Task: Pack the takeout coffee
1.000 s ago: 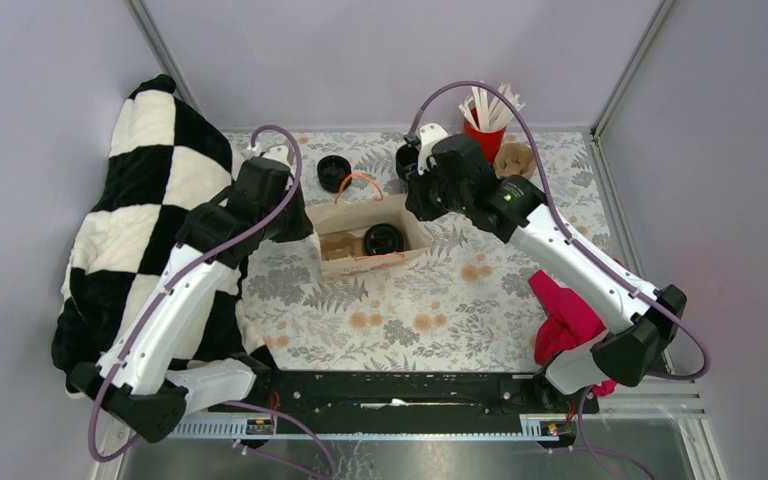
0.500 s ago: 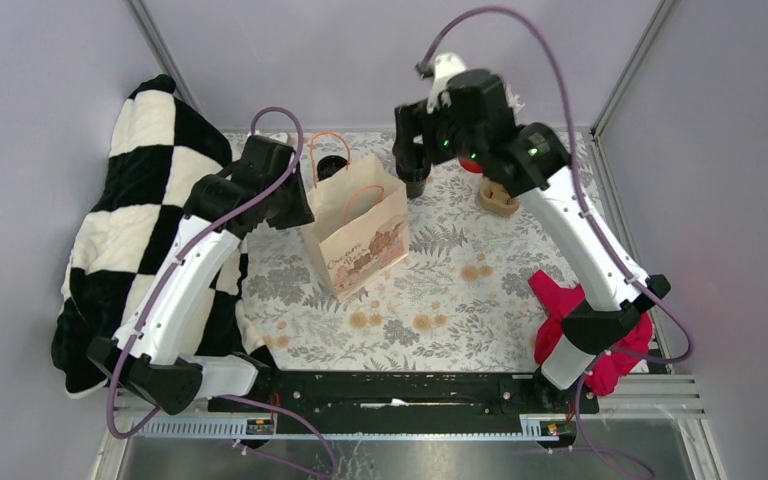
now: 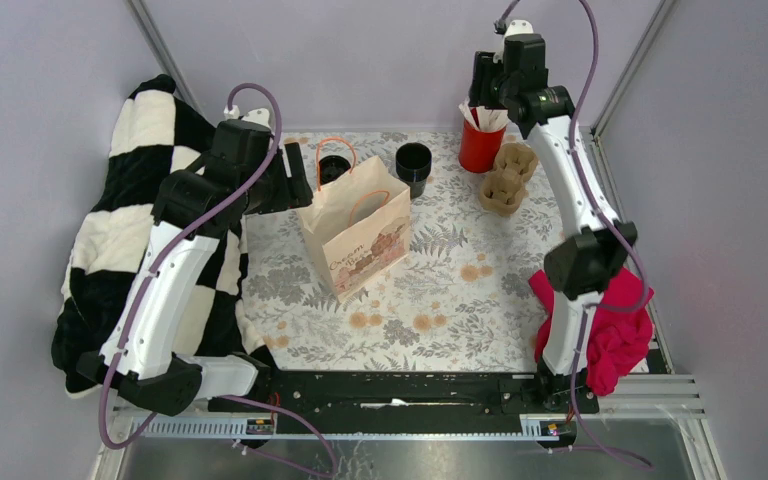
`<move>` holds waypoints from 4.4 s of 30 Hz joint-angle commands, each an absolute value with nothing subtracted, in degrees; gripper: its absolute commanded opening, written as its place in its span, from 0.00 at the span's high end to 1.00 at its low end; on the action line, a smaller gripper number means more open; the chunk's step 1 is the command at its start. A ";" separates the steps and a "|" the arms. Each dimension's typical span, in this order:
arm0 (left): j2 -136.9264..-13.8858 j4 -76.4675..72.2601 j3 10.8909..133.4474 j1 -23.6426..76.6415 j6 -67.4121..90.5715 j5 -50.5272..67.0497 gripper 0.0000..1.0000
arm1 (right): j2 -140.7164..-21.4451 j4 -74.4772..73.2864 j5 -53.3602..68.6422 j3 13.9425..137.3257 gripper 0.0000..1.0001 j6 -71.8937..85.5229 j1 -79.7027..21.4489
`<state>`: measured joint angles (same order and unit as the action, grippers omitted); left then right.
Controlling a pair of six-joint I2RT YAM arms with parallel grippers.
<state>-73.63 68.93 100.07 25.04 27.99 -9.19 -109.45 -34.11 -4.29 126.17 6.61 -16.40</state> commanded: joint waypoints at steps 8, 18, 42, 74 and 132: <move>-69.87 69.84 103.48 24.76 22.79 -11.74 0.22 | -128.35 -19.36 -5.80 136.80 0.67 3.22 -10.29; -70.24 70.51 103.92 24.78 22.68 -11.49 0.19 | -135.39 -12.58 -1.68 138.98 0.69 2.29 -9.93; -70.21 69.64 102.28 24.74 23.18 -9.93 0.16 | -128.73 -17.74 12.34 131.36 0.58 0.65 -9.84; -70.99 69.37 102.22 24.73 22.76 -9.76 0.13 | -135.37 -19.61 12.09 136.49 0.65 -2.78 -9.84; -68.41 65.90 104.76 24.78 24.19 -8.59 0.12 | -109.76 -22.16 12.37 136.52 1.00 19.15 -9.84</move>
<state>-70.32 69.23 101.56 25.04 23.64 -9.21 -122.23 -23.64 6.74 136.22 8.75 -9.69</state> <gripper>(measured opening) 0.873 0.017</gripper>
